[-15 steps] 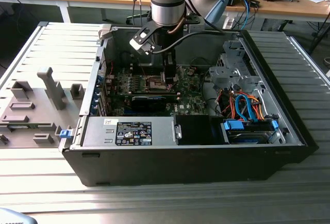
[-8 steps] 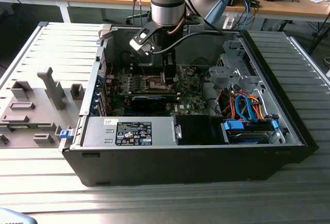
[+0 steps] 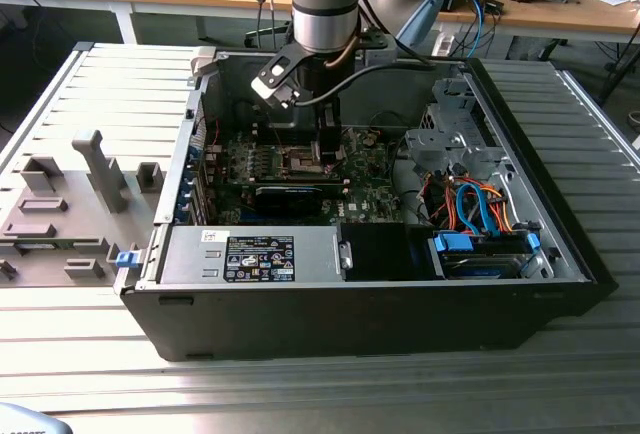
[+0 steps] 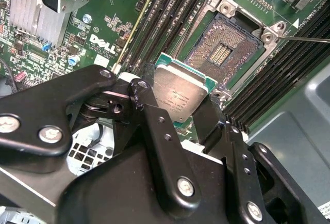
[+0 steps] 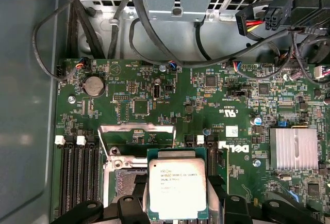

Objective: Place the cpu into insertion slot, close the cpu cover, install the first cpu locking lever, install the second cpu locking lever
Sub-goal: 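Place the cpu into insertion slot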

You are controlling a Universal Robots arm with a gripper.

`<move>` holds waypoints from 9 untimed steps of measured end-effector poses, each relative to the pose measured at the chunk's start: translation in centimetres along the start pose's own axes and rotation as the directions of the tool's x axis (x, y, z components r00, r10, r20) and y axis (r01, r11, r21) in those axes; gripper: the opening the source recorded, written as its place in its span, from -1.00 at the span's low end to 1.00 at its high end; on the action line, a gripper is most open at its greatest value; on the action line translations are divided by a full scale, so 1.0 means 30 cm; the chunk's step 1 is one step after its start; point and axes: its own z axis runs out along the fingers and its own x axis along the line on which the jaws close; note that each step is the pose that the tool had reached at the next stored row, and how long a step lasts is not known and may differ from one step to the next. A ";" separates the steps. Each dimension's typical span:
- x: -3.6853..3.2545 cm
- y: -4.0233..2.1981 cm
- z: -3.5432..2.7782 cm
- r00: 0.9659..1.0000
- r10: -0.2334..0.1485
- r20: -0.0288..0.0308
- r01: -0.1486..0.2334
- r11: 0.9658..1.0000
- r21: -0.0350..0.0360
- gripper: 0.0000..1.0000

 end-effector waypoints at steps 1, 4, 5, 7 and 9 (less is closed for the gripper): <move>0.000 0.000 0.000 1.000 0.000 0.000 0.000 1.000 0.000 0.09; 0.000 0.000 0.002 1.000 0.000 0.000 0.000 1.000 0.000 0.09; 0.000 0.000 0.002 1.000 0.000 0.000 0.000 1.000 0.000 0.09; 0.000 0.000 0.004 1.000 0.000 0.000 0.000 1.000 0.000 0.09; 0.000 0.000 0.005 1.000 0.000 0.000 0.000 1.000 0.000 0.09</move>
